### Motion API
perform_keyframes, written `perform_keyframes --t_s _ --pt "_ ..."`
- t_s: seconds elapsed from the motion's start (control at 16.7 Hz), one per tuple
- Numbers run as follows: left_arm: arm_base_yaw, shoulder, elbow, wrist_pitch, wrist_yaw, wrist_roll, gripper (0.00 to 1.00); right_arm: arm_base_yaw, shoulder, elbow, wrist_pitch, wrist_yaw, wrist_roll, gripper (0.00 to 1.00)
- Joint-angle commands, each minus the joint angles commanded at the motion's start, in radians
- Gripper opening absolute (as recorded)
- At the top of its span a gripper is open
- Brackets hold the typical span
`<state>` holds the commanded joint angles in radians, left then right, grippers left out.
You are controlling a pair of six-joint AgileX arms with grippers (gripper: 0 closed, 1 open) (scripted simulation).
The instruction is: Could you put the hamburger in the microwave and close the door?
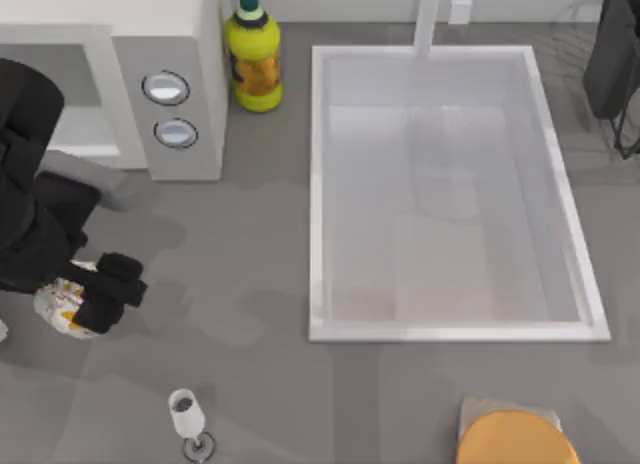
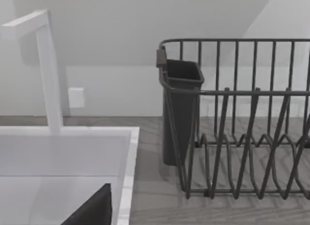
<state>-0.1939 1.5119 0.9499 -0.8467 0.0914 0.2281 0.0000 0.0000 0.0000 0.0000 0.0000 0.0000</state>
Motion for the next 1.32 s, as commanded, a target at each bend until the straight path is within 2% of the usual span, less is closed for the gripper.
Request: perform_keyframes --t_s 0.24,0.54,0.84,1.08,1.32 --pt "0.103 0.144 -0.009 0.381 0.068 -0.045 0.00 0.000 0.000 0.000 0.000 0.000 0.000 1.00" --pt "0.247 0.326 -0.045 0.953 0.141 -0.092 0.00 0.000 0.000 0.000 0.000 0.000 0.000 1.00" --pt "0.367 0.461 -0.095 1.451 0.178 -0.114 0.00 0.000 0.000 0.000 0.000 0.000 0.000 1.00" --pt "0.430 0.530 -0.130 1.679 0.184 -0.116 0.00 0.000 0.000 0.000 0.000 0.000 0.000 1.00" --pt "0.449 0.552 -0.144 1.738 0.185 -0.116 0.00 0.000 0.000 0.000 0.000 0.000 0.000 1.00"
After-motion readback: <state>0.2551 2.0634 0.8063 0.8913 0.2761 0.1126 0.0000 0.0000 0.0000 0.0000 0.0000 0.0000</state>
